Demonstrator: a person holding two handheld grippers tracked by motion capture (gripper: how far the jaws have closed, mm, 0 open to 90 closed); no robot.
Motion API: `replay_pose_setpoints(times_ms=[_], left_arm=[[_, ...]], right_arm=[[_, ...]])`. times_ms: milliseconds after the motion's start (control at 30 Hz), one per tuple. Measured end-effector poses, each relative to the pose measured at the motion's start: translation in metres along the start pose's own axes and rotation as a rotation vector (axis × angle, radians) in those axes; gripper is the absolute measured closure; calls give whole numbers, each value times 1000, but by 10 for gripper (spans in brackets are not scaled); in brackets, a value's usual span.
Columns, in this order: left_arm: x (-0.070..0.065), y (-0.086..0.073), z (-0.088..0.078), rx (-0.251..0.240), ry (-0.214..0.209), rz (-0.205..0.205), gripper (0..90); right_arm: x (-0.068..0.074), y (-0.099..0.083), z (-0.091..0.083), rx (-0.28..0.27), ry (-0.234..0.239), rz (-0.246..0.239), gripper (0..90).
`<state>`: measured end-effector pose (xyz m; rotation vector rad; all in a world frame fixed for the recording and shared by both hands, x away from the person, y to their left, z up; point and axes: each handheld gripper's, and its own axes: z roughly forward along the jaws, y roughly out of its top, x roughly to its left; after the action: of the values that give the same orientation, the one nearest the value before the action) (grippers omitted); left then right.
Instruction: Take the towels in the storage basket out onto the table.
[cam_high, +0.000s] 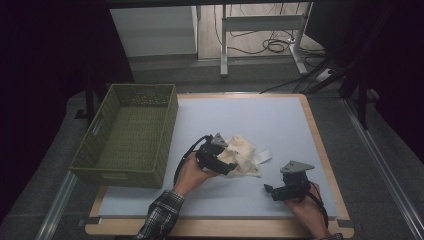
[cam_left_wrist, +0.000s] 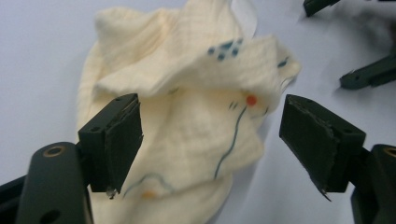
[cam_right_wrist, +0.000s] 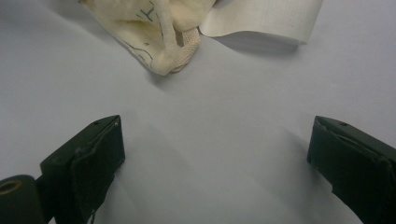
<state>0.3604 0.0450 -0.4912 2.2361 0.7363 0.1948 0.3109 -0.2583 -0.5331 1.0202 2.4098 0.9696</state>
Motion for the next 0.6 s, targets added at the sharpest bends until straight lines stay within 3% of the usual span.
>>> replay_pose_setpoints(times_ms=[167,333,400,600], left_arm=[[2,-17,-5,-17,30,-23,232],[5,-33,-8,-24,51,-35,269],[6,-37,-10,-35,41,-46,326],[-1,-38,-11,-37,41,-8,385]], right_arm=[[0,0,-1,-12,16,-10,101],[3,0,-5,-26,27,-8,254],[4,2,-6,-24,44,-14,324],[7,25,-8,-45,103,-28,521]])
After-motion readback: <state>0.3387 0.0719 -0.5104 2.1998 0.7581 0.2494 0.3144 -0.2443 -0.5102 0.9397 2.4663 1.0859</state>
